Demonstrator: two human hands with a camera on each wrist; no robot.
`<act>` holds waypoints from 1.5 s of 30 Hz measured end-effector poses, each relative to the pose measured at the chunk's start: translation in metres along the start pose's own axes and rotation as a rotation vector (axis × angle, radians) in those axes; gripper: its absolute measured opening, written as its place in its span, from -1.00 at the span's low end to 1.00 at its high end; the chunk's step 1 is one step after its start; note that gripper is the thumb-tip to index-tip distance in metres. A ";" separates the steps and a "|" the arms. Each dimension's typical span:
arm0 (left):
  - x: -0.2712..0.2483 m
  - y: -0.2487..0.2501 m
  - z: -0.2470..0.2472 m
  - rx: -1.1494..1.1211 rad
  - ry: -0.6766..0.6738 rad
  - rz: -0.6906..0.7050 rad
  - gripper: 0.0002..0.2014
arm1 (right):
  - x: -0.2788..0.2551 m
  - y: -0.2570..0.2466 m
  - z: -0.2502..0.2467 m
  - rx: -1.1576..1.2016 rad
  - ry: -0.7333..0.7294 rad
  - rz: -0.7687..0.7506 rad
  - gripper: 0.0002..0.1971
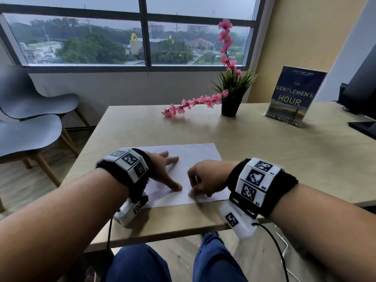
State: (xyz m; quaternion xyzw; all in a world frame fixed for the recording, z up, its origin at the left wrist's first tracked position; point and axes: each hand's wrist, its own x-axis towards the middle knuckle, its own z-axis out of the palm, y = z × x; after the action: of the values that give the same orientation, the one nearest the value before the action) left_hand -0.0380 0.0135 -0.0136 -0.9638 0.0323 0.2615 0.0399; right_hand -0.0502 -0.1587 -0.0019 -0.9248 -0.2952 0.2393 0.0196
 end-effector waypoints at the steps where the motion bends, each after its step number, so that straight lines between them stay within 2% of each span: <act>1: 0.000 0.000 0.000 -0.002 -0.001 -0.002 0.10 | 0.001 0.004 -0.004 0.005 0.016 0.025 -0.74; 3: 0.001 0.000 0.000 -0.004 -0.002 -0.004 0.10 | 0.002 0.006 -0.008 -0.013 0.041 0.041 -0.72; 8: 0.002 -0.001 0.000 -0.003 -0.004 0.000 0.10 | 0.001 -0.006 0.005 -0.004 -0.012 -0.058 -0.82; 14: 0.002 0.000 0.000 0.002 0.000 0.000 0.10 | 0.003 0.003 -0.005 -0.003 0.037 -0.004 -0.79; 19: 0.002 0.001 -0.001 0.008 -0.002 0.017 0.09 | -0.002 -0.008 0.004 0.006 -0.014 -0.101 -0.83; 23: 0.000 0.000 -0.013 0.049 0.046 0.034 -0.10 | -0.002 0.017 -0.010 0.048 0.100 0.039 -0.79; 26: 0.007 -0.008 -0.021 0.034 0.114 0.028 -0.25 | -0.004 0.033 -0.012 0.060 0.043 0.137 -0.76; 29: 0.014 -0.016 -0.024 0.043 0.145 -0.039 -0.10 | -0.004 0.035 -0.008 0.089 0.017 0.149 -0.78; 32: 0.017 -0.016 -0.022 0.019 0.094 -0.066 0.02 | -0.004 0.033 -0.007 0.075 0.014 0.159 -0.76; 36: 0.019 -0.008 -0.021 0.033 0.110 -0.054 -0.02 | -0.003 0.032 -0.006 0.073 0.012 0.157 -0.75; 42: 0.017 -0.013 -0.022 -0.052 0.168 -0.040 0.15 | -0.006 0.029 -0.006 0.052 0.020 0.149 -0.76; 45: 0.013 -0.019 -0.036 -0.171 0.217 -0.051 0.06 | -0.006 0.029 -0.006 0.051 0.028 0.142 -0.79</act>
State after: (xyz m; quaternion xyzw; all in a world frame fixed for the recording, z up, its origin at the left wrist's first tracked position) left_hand -0.0074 0.0286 0.0118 -0.9869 -0.0104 0.1562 -0.0396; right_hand -0.0363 -0.1857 0.0012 -0.9459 -0.2222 0.2345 0.0303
